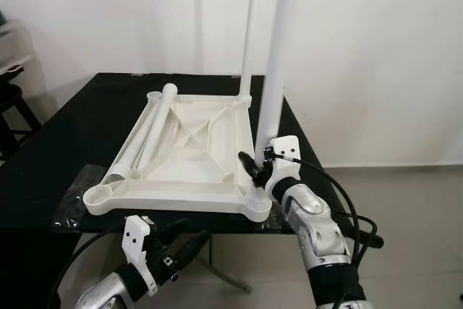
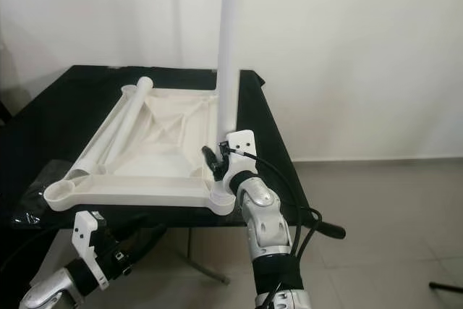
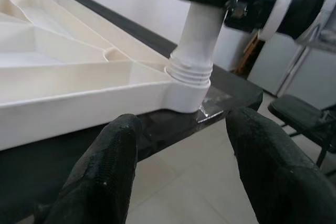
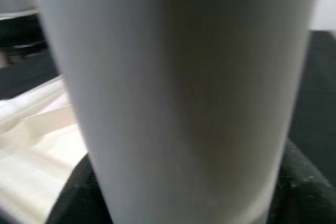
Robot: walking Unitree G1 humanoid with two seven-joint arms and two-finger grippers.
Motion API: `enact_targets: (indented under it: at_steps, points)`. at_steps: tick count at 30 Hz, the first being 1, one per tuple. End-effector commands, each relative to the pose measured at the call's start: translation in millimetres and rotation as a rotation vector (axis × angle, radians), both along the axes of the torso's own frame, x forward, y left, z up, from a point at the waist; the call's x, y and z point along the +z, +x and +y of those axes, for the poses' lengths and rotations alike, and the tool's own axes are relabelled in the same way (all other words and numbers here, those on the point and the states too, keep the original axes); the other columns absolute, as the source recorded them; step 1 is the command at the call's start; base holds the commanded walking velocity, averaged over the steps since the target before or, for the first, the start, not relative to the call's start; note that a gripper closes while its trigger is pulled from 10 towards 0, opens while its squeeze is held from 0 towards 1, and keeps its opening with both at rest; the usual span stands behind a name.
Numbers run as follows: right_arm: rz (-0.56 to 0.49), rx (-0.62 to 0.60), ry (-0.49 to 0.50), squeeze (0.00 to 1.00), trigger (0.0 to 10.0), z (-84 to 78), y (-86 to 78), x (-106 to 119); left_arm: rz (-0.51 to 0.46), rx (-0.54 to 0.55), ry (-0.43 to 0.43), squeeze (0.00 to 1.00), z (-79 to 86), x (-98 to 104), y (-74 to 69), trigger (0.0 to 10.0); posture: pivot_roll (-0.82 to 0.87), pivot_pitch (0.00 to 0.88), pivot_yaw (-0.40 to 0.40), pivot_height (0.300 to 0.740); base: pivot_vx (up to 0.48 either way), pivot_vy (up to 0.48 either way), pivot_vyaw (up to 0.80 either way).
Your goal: Building children table
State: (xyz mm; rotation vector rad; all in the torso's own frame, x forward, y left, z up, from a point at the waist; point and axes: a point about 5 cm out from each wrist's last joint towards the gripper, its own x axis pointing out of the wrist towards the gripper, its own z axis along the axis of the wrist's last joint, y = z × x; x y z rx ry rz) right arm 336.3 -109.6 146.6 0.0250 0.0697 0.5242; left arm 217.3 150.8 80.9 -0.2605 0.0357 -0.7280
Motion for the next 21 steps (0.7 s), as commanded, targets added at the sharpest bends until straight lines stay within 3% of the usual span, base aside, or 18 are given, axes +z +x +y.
enact_targets:
  at_steps: [1, 2, 6, 9, 14, 16, 17, 18, 21]
  points:
    - [-0.088, 0.151, 0.025, 1.00, 10.0, 6.3, 4.6, 22, 0.012, -0.007, 0.004, 0.00, -2.5, -4, 1.0, 10.0, 0.02, 0.000, -0.012, 0.740, 0.000, 0.000, 0.00]
    - [-0.121, 0.242, -0.030, 0.00, 10.0, 2.8, 6.1, 27, 0.014, -0.008, 0.003, 0.00, -2.6, -4, 1.3, 10.0, 0.02, 0.000, -0.014, 0.740, 0.000, 0.000, 0.00]
    - [-0.115, 0.456, -0.122, 0.00, 10.0, -9.8, 9.7, 30, 0.015, -0.015, -0.001, 0.00, -2.5, -4, 1.3, 10.0, 0.03, 0.000, -0.017, 0.740, 0.000, 0.000, 0.00]
    - [-0.102, 0.523, -0.183, 0.00, 10.0, -20.3, 15.6, 32, 0.012, -0.053, -0.001, 0.00, -4.5, -5, -1.2, 10.0, 0.04, 0.000, -0.020, 0.740, 0.000, 0.000, 0.00]
    - [-0.055, 0.604, -0.183, 0.00, 10.0, -35.3, 23.6, 39, 0.026, -0.196, 0.008, 0.00, -13.2, -6, -9.3, 10.0, 0.04, 0.000, -0.023, 0.740, 0.000, 0.000, 0.00]
    - [-0.055, 0.601, -0.170, 0.00, 9.9, -38.2, 26.3, 42, 0.031, -0.192, 0.000, 0.00, -12.3, -7, -8.5, 10.0, 0.04, 0.000, -0.021, 0.740, 0.000, 0.000, 0.00]
    - [-0.059, 0.588, -0.157, 0.00, 7.2, -40.2, 28.6, 44, 0.035, -0.184, -0.007, 0.00, -11.4, -7, -7.8, 10.0, 0.04, 0.000, -0.021, 0.740, 0.000, 0.000, 0.00]
    - [-0.056, 0.571, -0.135, 0.00, 0.0, -41.7, 30.7, 46, 0.037, -0.177, -0.014, 0.00, -10.5, -7, -7.2, 10.0, 0.04, 0.000, -0.021, 0.740, 0.000, 0.000, 0.00]
    - [-0.047, 0.595, -0.107, 0.00, 0.0, -43.0, 29.6, 43, 0.038, -0.169, -0.020, 0.00, -10.2, -6, -7.3, 10.0, 0.03, 0.000, -0.022, 0.740, 0.000, 0.000, 0.00]
